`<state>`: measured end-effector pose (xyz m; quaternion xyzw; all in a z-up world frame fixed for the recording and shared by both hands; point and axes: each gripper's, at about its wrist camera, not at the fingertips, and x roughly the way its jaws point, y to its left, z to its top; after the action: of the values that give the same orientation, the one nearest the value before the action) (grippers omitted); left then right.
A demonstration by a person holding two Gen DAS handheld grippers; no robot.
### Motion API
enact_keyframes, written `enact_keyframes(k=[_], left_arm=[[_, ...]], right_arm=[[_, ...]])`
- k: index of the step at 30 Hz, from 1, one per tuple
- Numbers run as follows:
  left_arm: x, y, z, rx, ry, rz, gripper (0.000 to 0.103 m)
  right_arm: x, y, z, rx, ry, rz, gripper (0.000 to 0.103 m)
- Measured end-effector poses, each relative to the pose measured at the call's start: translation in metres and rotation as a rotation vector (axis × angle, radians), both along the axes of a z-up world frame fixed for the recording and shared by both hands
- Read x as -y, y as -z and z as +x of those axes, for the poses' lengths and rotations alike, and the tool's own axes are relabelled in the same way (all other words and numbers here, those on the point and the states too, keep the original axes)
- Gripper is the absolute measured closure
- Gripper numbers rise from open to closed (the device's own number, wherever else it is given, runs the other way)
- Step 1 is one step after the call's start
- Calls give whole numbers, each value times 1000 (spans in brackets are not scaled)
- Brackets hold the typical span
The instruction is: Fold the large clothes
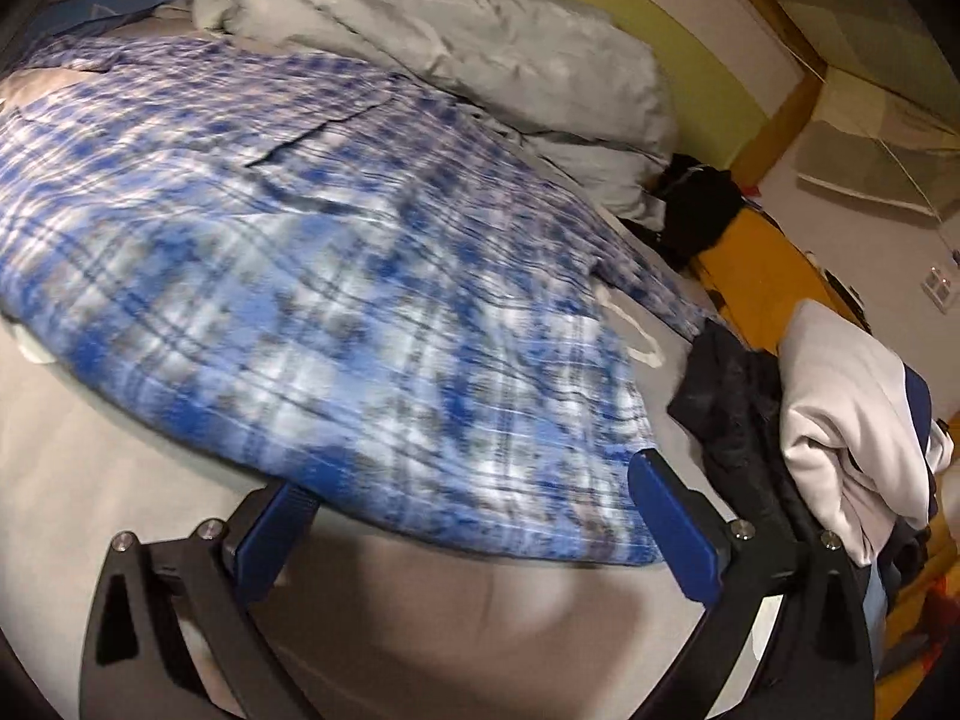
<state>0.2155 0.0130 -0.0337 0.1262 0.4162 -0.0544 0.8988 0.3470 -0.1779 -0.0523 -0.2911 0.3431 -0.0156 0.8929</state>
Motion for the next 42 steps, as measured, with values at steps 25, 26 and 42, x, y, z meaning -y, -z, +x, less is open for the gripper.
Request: enact_keyframes(k=[25, 26, 42], left_arm=[[-75, 30, 41, -81, -311, -98, 2], [-78, 31, 42, -84, -321, -102, 6], [-121, 0, 31, 112, -499, -149, 100]], right_arm=[[12, -1, -1, -135, -49, 128, 41], [14, -2, 1, -132, -37, 128, 41], [58, -25, 8, 55, 190, 198, 101]])
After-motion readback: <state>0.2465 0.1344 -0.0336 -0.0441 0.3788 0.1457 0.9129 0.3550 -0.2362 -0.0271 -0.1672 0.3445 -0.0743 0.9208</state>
